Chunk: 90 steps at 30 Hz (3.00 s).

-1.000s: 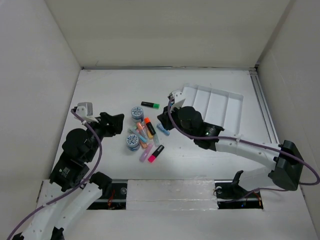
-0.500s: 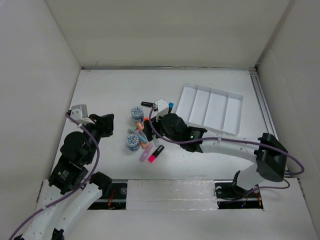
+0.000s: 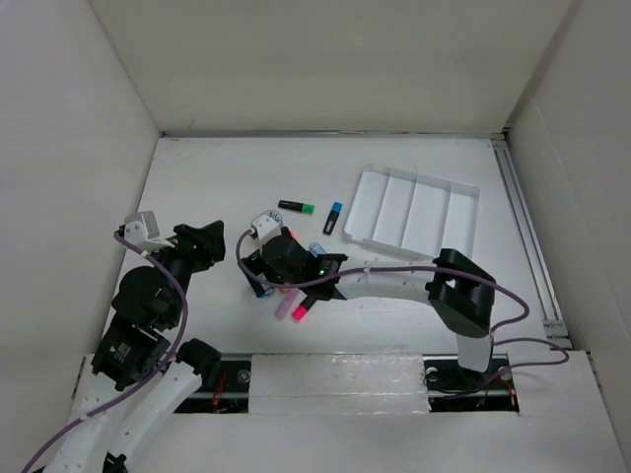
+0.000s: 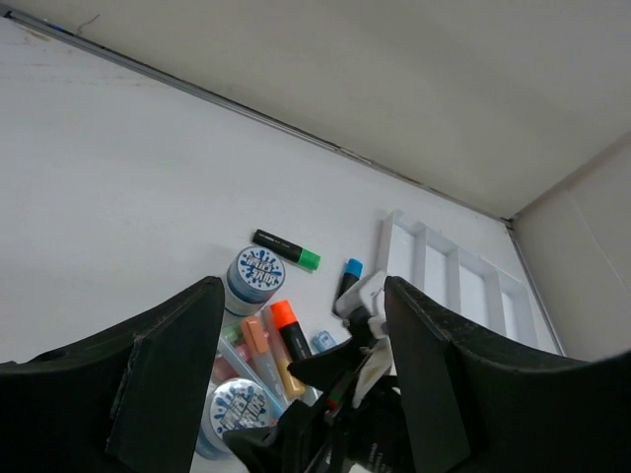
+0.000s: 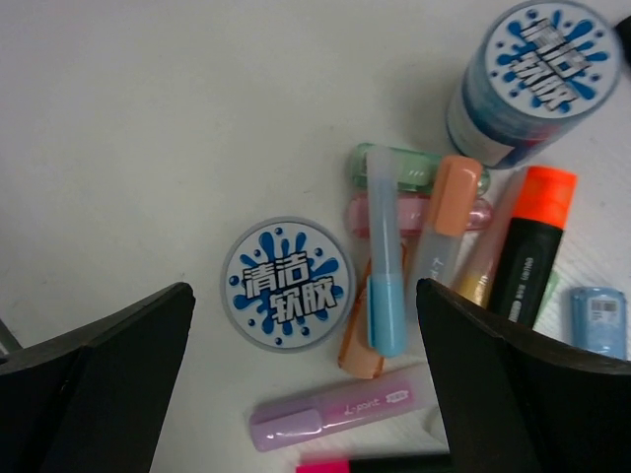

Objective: Organize the desk

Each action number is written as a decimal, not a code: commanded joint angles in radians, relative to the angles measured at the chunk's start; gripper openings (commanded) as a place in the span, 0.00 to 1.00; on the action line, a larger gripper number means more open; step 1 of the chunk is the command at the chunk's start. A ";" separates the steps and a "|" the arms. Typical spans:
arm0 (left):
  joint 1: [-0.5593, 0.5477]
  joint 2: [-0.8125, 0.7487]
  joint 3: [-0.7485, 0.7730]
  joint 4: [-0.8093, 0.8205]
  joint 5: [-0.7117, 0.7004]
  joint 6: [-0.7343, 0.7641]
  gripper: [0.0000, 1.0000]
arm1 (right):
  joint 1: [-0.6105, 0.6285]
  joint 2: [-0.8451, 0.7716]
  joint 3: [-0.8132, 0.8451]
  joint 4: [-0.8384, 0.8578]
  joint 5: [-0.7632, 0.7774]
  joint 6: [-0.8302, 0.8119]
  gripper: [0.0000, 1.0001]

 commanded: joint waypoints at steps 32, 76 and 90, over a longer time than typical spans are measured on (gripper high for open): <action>-0.002 -0.043 -0.007 0.031 0.018 -0.010 0.62 | -0.152 -0.388 -0.095 0.129 0.197 0.016 0.52; -0.002 -0.020 -0.013 0.043 0.046 -0.004 0.62 | -1.051 -0.172 -0.098 -0.040 0.037 0.177 0.95; -0.002 -0.029 0.005 0.002 -0.063 -0.083 0.65 | -0.433 -0.068 0.012 0.102 -0.038 0.063 0.99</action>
